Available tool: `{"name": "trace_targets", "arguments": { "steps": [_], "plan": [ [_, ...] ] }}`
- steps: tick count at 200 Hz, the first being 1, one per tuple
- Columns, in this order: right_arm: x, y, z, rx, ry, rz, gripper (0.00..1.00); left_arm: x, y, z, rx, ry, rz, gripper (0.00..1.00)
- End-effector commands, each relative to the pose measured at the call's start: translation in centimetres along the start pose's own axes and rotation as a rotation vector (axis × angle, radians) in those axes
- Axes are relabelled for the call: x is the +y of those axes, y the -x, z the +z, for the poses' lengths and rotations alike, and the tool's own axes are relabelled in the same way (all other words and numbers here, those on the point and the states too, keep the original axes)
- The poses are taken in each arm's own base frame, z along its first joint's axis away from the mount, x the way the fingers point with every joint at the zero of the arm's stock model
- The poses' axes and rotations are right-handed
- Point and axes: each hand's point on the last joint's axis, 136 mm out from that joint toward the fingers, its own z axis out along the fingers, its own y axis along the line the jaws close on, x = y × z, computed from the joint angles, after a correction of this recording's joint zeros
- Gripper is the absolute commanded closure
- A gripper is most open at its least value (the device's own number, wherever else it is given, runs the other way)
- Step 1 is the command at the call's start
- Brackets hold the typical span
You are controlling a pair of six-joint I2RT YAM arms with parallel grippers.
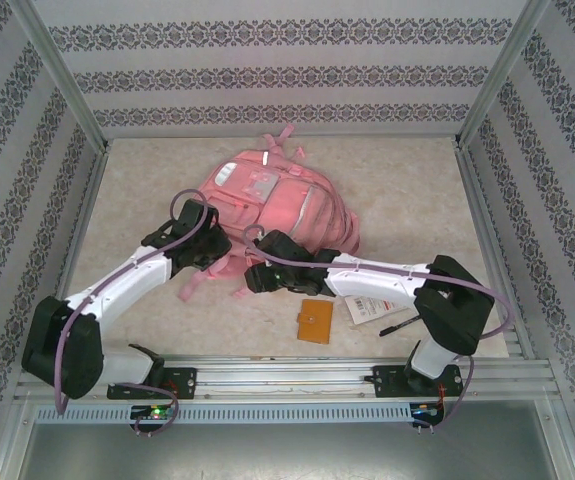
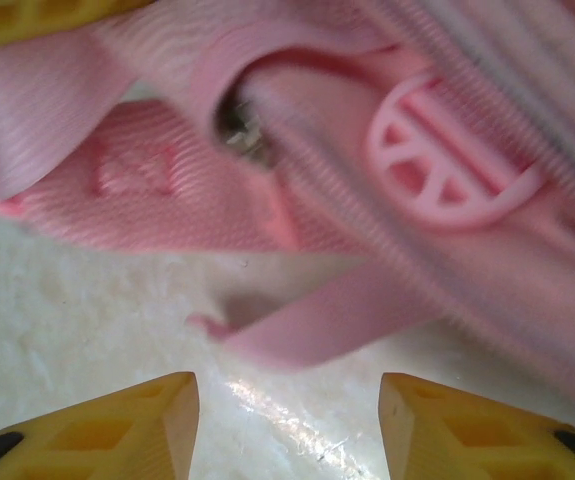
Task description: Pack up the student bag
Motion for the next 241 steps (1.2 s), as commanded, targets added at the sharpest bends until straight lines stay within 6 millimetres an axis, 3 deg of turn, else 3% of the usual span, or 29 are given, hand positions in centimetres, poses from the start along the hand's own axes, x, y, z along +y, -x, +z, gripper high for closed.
{"name": "trace_targets", "arguments": {
  "steps": [1, 57, 100, 114, 133, 153, 204, 241],
  "plan": [
    [0.2, 2.4, 0.2, -0.079, -0.014, 0.093, 0.50, -0.8, -1.2, -1.2, 0.029, -0.045, -0.015, 1.00],
    [1.8, 3.6, 1.3, -0.136, 0.004, 0.164, 0.61, -1.4, -2.8, -1.9, 0.067, -0.089, -0.020, 1.00],
    [2.1, 4.7, 1.7, -0.178, -0.073, 0.172, 0.56, -1.6, -3.7, -2.3, 0.081, -0.100, -0.022, 1.00],
    [3.0, 5.2, 1.7, -0.189, -0.035, 0.165, 0.66, -1.5, -3.7, -2.5, 0.070, -0.104, -0.027, 1.00],
    [2.6, 5.3, 1.4, -0.186, -0.068, 0.167, 0.91, -1.1, -3.6, -2.7, 0.058, -0.094, -0.027, 1.00],
    [1.5, 4.2, 0.6, -0.143, -0.136, 0.155, 0.99, -0.5, -3.1, -3.0, 0.023, -0.066, -0.009, 1.00],
    [-0.9, -0.3, -3.2, 0.037, -0.072, 0.110, 1.00, 2.7, -0.6, -3.5, -0.119, 0.078, 0.112, 1.00],
    [-5.2, -4.1, -5.8, 0.197, -0.014, 0.120, 1.00, 4.9, 1.1, -2.9, -0.169, 0.127, 0.153, 1.00]
  ]
}}
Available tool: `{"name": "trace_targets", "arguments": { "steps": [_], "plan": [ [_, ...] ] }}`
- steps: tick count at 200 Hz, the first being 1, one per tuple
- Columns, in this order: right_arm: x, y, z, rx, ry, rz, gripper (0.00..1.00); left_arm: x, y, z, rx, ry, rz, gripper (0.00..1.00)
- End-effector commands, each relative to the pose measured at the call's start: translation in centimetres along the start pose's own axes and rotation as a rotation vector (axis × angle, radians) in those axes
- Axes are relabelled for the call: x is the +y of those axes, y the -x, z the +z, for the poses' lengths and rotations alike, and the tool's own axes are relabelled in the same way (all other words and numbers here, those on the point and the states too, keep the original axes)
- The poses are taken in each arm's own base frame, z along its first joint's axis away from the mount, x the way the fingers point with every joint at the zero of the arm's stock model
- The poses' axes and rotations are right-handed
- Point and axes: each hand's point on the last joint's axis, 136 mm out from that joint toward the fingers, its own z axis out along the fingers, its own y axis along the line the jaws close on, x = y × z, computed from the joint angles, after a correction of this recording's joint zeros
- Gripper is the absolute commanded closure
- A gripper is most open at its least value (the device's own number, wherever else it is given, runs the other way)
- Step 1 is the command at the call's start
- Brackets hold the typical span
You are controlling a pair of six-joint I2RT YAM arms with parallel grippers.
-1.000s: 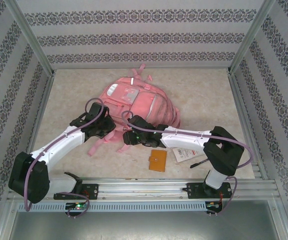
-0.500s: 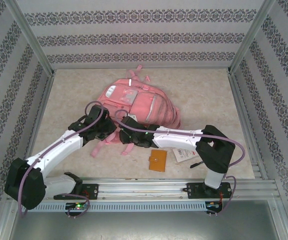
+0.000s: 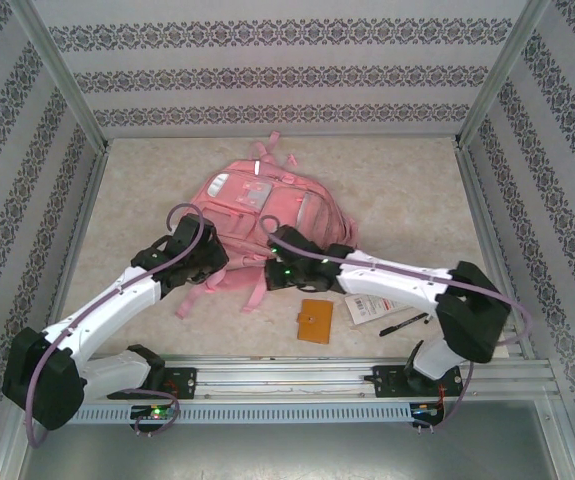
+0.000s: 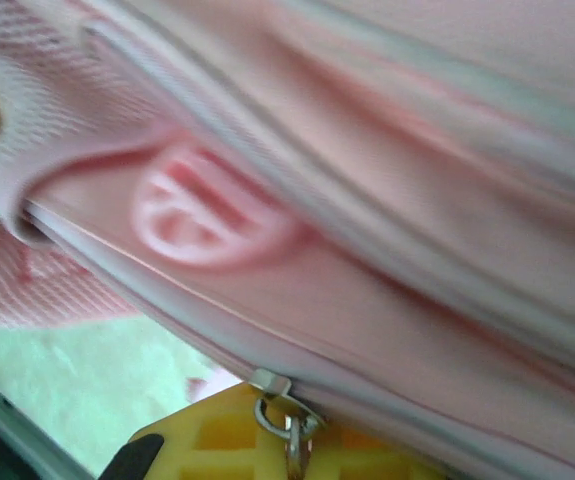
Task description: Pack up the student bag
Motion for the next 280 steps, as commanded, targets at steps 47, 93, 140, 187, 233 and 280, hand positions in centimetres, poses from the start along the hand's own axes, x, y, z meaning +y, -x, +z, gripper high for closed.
{"name": "trace_targets", "arguments": {
  "steps": [47, 93, 140, 187, 233, 280],
  "plan": [
    [-7.4, -4.7, -5.1, 0.194, -0.024, -0.102, 1.00, 5.0, 5.4, 0.1, -0.129, 0.111, 0.122, 1.00],
    [-0.5, -5.7, -5.0, 0.232, 0.231, -0.253, 1.00, 5.4, 10.1, 3.3, -0.089, 0.174, 0.232, 0.74],
    [6.0, -2.8, -0.2, 0.129, 0.320, -0.166, 1.00, 3.2, 8.4, 0.5, 0.129, 0.083, -0.031, 0.32],
    [11.3, -1.2, 3.7, 0.139, 0.494, -0.174, 1.00, 5.7, 0.6, -1.4, 0.181, 0.090, -0.129, 0.25],
    [14.6, -0.9, 5.8, 0.179, 0.575, -0.239, 1.00, 6.0, -1.2, 0.6, 0.160, 0.087, -0.186, 0.23],
    [14.2, -2.1, 6.2, 0.195, 0.542, -0.225, 1.00, 7.0, 0.1, 2.7, 0.093, 0.141, -0.218, 0.72]
  ]
}}
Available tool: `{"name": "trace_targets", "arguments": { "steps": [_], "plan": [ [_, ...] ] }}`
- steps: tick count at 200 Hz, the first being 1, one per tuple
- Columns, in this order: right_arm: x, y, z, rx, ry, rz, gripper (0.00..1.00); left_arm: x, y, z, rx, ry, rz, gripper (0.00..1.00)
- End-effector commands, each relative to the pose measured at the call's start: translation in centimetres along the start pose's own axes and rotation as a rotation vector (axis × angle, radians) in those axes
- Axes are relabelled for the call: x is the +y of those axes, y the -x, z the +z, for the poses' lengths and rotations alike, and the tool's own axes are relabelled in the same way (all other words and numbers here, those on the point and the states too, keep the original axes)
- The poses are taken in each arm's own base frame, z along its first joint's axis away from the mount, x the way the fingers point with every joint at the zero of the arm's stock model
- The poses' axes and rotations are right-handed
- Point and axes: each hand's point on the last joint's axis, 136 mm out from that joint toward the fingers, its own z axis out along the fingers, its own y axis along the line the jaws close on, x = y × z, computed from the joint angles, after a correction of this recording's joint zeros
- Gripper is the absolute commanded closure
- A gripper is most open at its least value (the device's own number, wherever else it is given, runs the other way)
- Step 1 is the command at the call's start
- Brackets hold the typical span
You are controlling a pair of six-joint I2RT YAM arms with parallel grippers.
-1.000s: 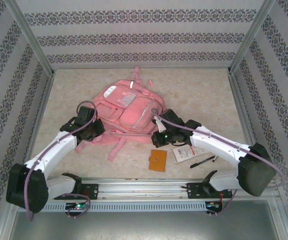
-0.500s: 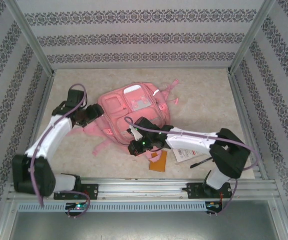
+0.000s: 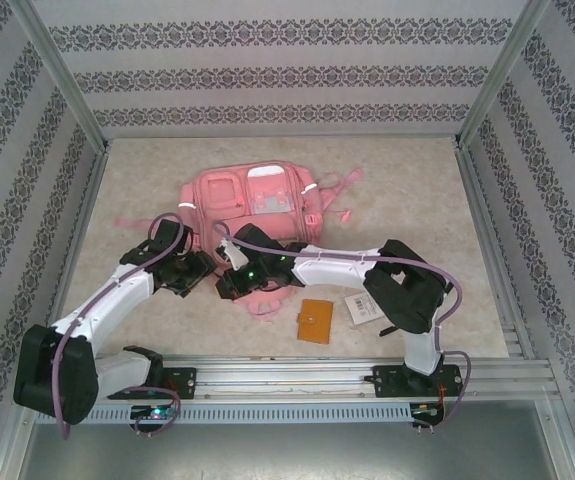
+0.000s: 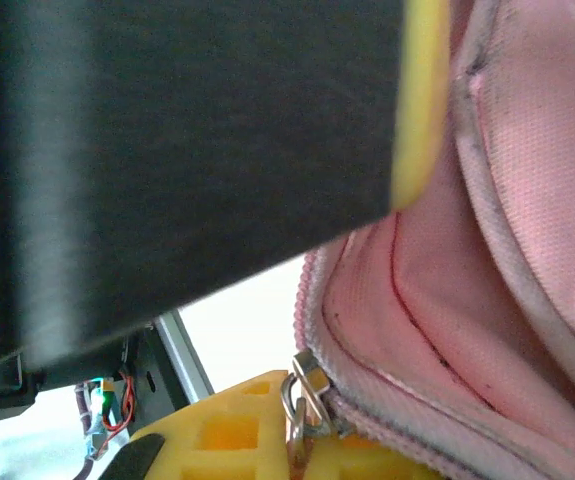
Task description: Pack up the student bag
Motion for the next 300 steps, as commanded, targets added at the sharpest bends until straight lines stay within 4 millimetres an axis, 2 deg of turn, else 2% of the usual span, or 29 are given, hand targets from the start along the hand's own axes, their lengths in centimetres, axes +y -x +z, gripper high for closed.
{"name": "trace_targets", "arguments": {
  "steps": [1, 7, 16, 21, 48, 76, 96, 104, 117, 128, 134, 148, 155, 161, 174, 203, 229, 256, 283, 300],
  "plan": [
    [2.3, 0.6, -0.3, -0.034, 0.061, -0.047, 1.00, -0.3, 1.5, 0.7, -0.074, 0.007, -0.025, 0.74],
    [2.1, 0.3, -0.4, -0.032, 0.055, -0.040, 1.00, -0.2, 1.7, 0.8, -0.083, 0.024, -0.008, 0.81],
    [1.8, -0.4, -0.7, -0.025, 0.047, -0.033, 1.00, 0.1, 2.0, 0.7, -0.092, 0.053, 0.011, 0.97],
    [1.6, -0.7, -0.9, -0.025, 0.038, -0.029, 1.00, 0.2, 2.1, 0.8, -0.092, 0.062, 0.022, 1.00],
    [-1.4, -3.2, -2.6, 0.003, -0.098, 0.007, 1.00, 0.7, 3.1, 0.7, -0.122, 0.095, 0.097, 1.00],
    [-5.8, -5.9, -5.5, 0.069, -0.259, 0.053, 1.00, 1.6, 6.1, -0.4, -0.190, 0.171, 0.183, 1.00],
    [-8.7, -6.8, -7.8, 0.101, -0.369, 0.080, 1.00, 0.9, 8.0, -0.6, -0.176, 0.159, 0.319, 1.00],
    [-9.4, -6.9, -8.4, 0.108, -0.390, 0.092, 1.00, 1.3, 9.1, -0.9, -0.181, 0.195, 0.343, 1.00],
    [-9.6, -6.8, -8.9, 0.105, -0.390, 0.095, 0.98, 1.5, 10.7, -1.4, -0.189, 0.210, 0.356, 1.00],
    [-8.7, -6.5, -8.7, 0.099, -0.348, 0.077, 0.94, 1.1, 11.4, -1.4, -0.172, 0.171, 0.334, 1.00],
    [-8.0, -6.2, -8.4, 0.090, -0.319, 0.064, 0.89, 0.8, 11.4, -1.4, -0.151, 0.145, 0.309, 0.92],
    [-5.9, -5.3, -7.7, 0.075, -0.248, 0.028, 0.75, -0.3, 10.7, -1.2, -0.078, 0.087, 0.263, 0.61],
    [-5.2, -5.0, -7.7, 0.068, -0.242, 0.014, 0.71, -1.0, 9.9, -1.1, -0.029, 0.043, 0.235, 0.51],
    [-4.9, -4.7, -7.8, 0.059, -0.249, 0.004, 0.67, -1.4, 9.1, -1.0, 0.010, 0.014, 0.201, 0.47],
    [-4.8, -4.2, -8.5, 0.036, -0.275, -0.005, 0.61, -1.4, 7.3, -1.2, 0.065, -0.024, 0.154, 0.44],
    [-5.4, -4.3, -10.5, 0.011, -0.356, -0.037, 0.55, 0.4, 3.1, -2.5, 0.067, -0.001, 0.115, 0.39],
    [-5.8, -3.9, -11.5, 0.008, -0.394, -0.064, 0.51, -0.1, 0.3, -3.1, 0.037, -0.040, 0.070, 0.33],
    [-5.9, -2.7, -11.8, 0.022, -0.397, -0.085, 0.50, -0.1, 0.0, -3.2, -0.042, -0.039, 0.037, 0.32],
    [-6.1, -1.3, -11.3, 0.041, -0.439, -0.144, 0.46, -0.7, 0.0, -1.9, -0.041, -0.067, -0.022, 0.30],
    [-6.9, -0.5, -11.3, 0.056, -0.483, -0.175, 0.45, -1.2, 0.1, -1.2, -0.043, -0.081, -0.058, 0.29]
  ]
}}
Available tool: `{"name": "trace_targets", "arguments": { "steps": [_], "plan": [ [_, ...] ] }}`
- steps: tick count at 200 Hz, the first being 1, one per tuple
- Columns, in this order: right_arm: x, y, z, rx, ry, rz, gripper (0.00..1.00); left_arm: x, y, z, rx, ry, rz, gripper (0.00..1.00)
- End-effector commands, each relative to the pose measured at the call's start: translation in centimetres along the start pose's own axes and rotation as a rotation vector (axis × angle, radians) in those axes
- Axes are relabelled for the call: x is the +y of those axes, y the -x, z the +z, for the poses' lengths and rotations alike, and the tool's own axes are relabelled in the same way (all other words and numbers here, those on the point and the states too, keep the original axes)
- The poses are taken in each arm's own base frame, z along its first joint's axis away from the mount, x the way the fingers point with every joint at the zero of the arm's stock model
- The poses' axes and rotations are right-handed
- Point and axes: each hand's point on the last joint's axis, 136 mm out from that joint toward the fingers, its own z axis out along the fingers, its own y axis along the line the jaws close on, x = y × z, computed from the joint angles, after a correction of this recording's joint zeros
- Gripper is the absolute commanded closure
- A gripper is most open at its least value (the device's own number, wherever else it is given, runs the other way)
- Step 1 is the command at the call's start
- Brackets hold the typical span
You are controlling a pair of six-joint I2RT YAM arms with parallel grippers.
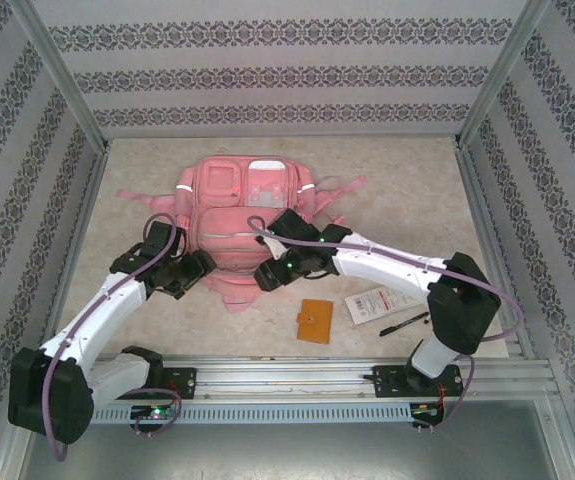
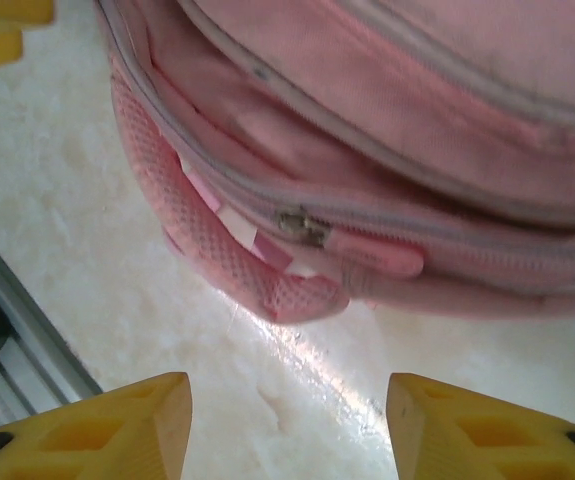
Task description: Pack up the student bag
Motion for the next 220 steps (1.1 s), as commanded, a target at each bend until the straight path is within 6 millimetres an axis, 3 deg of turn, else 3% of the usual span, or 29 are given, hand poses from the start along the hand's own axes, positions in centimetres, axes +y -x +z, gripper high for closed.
{"name": "trace_targets", "arguments": {
  "steps": [1, 45, 91, 134, 165, 196, 220],
  "plan": [
    [-1.3, 0.5, 0.4, 0.035, -0.080, -0.076, 0.45, -0.9, 0.8, 1.0, -0.044, -0.026, -0.099, 0.29],
    [-2.4, 0.2, 2.4, 0.121, 0.018, -0.085, 0.42, 0.3, 1.9, 2.9, -0.103, 0.066, -0.090, 0.28],
    [-1.9, 0.1, 3.9, 0.138, 0.106, -0.109, 0.39, 0.6, 1.1, 5.0, -0.025, 0.095, -0.057, 0.41],
    [1.2, 2.0, 3.5, 0.073, 0.275, -0.139, 0.42, 0.8, 0.4, 4.9, -0.023, 0.073, -0.049, 0.59],
    [2.3, 2.4, 3.5, 0.069, 0.329, -0.160, 0.44, 0.7, 0.3, 4.3, -0.027, 0.070, -0.028, 0.74],
    [2.9, 2.3, 3.5, 0.068, 0.332, -0.189, 0.44, 0.0, 0.6, 3.4, -0.042, 0.038, -0.011, 1.00],
    [2.6, 1.9, 3.6, 0.065, 0.291, -0.213, 0.43, -1.0, 0.8, 2.6, -0.052, 0.004, 0.003, 1.00]
  ]
}}
